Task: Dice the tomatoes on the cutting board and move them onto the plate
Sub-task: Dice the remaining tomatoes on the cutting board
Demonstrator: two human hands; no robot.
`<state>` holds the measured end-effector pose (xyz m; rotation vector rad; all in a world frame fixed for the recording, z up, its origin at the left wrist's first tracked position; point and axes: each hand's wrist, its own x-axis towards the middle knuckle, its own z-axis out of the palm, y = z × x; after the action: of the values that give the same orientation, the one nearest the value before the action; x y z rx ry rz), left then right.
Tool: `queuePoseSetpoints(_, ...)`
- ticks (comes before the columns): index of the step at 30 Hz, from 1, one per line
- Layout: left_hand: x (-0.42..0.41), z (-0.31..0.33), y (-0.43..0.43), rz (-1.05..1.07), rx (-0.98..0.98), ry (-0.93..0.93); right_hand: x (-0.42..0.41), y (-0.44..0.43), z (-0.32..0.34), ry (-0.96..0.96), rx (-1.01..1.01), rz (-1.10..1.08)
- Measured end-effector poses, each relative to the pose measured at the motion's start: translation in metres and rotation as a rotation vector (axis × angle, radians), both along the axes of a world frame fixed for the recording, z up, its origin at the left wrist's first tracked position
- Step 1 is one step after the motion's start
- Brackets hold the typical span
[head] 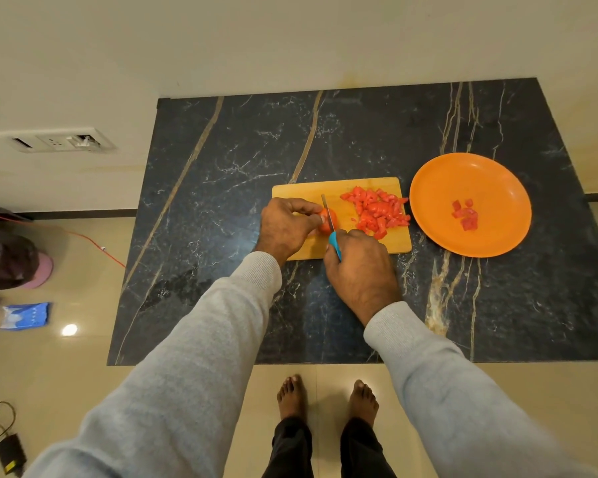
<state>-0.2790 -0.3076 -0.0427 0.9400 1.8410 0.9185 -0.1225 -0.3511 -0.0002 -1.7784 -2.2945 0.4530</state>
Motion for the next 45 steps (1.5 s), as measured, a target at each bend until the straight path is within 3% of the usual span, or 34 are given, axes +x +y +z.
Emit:
queuePoseSetpoints(9, 0.003, -0.004, -0.005, 0.028, 0.035, -0.022, -0.009, 0.004, 0.005, -0.066, -0.009, 0.004)
queuePoseSetpoints(18, 0.003, 0.0, -0.004, 0.062, 0.022, -0.07, -0.002, -0.039, -0.009, -0.192, -0.21, 0.022)
queuePoseSetpoints(28, 0.003, 0.008, -0.007, 0.005, 0.035, -0.107, 0.016, -0.052, 0.0, -0.048, -0.183, -0.018)
queuePoseSetpoints(35, 0.004, 0.019, -0.009, -0.173, 0.037, 0.206, 0.012, -0.031, -0.002, -0.014, -0.127, -0.057)
queuePoseSetpoints(40, -0.005, 0.025, -0.003, -0.348, -0.041, 0.661, 0.015, -0.021, -0.004, -0.007, -0.107, -0.044)
queuePoseSetpoints(45, -0.011, 0.02, -0.002, -0.417, 0.018, 0.638, 0.017, -0.024, -0.008, 0.02, -0.085, -0.025)
